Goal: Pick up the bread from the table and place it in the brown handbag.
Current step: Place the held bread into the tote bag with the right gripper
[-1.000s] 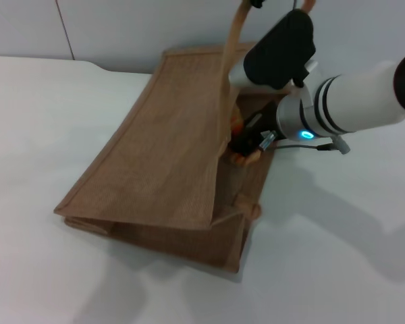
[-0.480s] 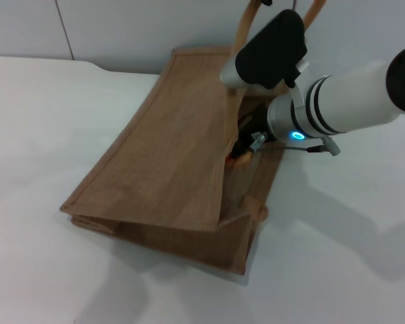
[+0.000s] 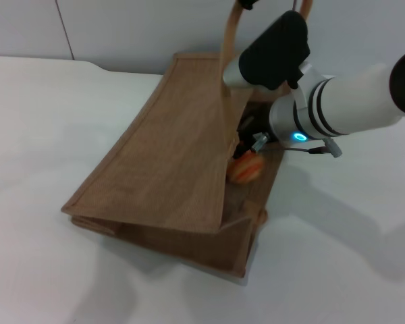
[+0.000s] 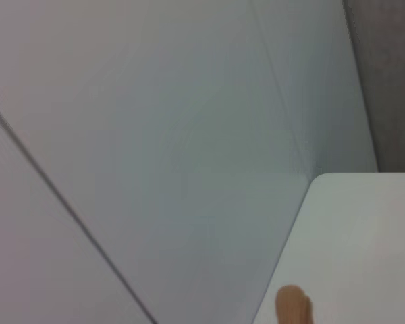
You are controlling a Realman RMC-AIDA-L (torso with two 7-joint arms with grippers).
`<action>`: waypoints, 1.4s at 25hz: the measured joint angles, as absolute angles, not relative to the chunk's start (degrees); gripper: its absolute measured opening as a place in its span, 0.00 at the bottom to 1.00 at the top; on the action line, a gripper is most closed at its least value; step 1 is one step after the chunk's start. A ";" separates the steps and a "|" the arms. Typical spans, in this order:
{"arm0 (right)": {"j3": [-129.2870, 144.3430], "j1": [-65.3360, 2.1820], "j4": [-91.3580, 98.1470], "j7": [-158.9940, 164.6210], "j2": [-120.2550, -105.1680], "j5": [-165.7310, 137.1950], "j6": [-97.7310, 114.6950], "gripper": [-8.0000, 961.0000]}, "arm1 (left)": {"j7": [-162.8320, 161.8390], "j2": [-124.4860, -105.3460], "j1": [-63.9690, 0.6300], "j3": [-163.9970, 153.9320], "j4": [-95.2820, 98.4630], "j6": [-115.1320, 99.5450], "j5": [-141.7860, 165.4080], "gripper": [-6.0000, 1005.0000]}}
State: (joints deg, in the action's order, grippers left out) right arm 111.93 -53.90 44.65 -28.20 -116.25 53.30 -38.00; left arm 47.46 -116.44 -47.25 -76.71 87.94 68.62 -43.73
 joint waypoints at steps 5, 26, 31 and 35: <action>111.53 -53.01 44.65 -27.96 -115.97 52.84 -38.93 0.79 | 47.48 -116.22 -45.17 -76.10 87.91 67.87 -43.17 0.13; 98.82 -45.06 55.74 -27.53 -115.56 41.04 -51.61 0.92 | 47.76 -116.17 -41.42 -71.37 88.00 67.81 -41.21 0.13; 97.31 -44.23 57.02 -27.61 -115.58 40.35 -53.60 0.92 | 48.40 -116.09 -40.36 -69.35 88.12 67.90 -41.21 0.13; 96.41 -43.56 57.94 -26.47 -115.67 37.70 -53.85 0.91 | 48.58 -116.14 -39.48 -68.56 87.91 67.68 -41.20 0.13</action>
State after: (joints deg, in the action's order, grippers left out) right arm 96.41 -43.56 57.94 -26.47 -115.67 37.70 -53.85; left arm 48.58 -116.14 -39.48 -68.56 87.91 67.68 -41.20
